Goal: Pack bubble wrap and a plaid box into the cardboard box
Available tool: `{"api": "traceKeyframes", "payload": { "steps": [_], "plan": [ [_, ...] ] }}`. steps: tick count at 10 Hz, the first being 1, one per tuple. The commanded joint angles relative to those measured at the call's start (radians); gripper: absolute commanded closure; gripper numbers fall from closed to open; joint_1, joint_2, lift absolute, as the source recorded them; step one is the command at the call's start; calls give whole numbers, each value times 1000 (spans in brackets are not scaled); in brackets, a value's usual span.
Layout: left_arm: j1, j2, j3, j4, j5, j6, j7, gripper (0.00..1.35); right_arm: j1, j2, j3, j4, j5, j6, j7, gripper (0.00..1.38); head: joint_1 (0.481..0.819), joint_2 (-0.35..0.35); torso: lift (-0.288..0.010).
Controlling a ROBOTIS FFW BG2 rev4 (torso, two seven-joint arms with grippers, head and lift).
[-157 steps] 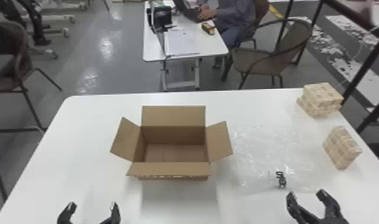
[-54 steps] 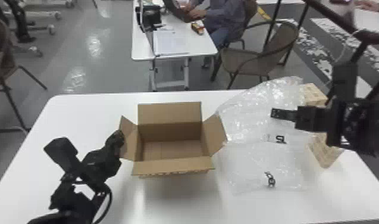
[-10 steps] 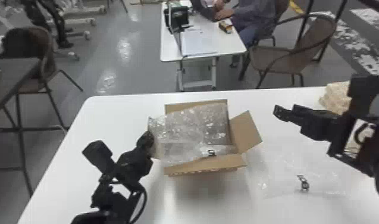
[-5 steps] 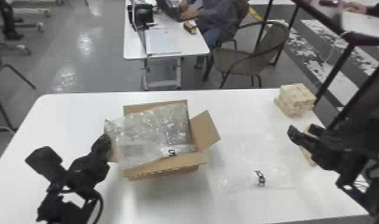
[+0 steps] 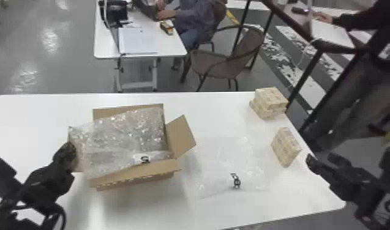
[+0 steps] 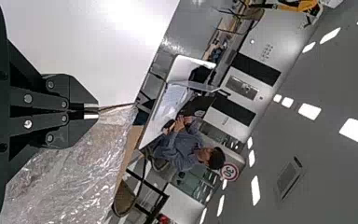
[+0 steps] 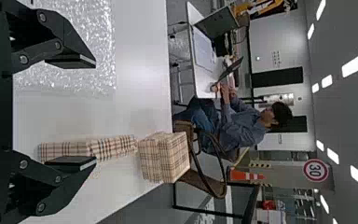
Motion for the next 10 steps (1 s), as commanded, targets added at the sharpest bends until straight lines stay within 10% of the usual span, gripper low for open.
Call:
{"api": "traceKeyframes", "payload": {
  "steps": [1, 5, 10],
  "plan": [
    [3, 0, 0, 3, 0, 0, 0, 1185, -4, 4, -52, 51, 36, -100, 2, 522, 695, -225, -70],
    [3, 1, 1, 7, 7, -2, 0, 1185, -102, -11, -104, 362, 68, -370, 42, 522, 695, -288, -70],
    [4, 0, -2, 15, 14, -11, -2, 1185, -243, -46, -104, 560, 145, -390, 8, 522, 695, -300, -70]
  ]
}}
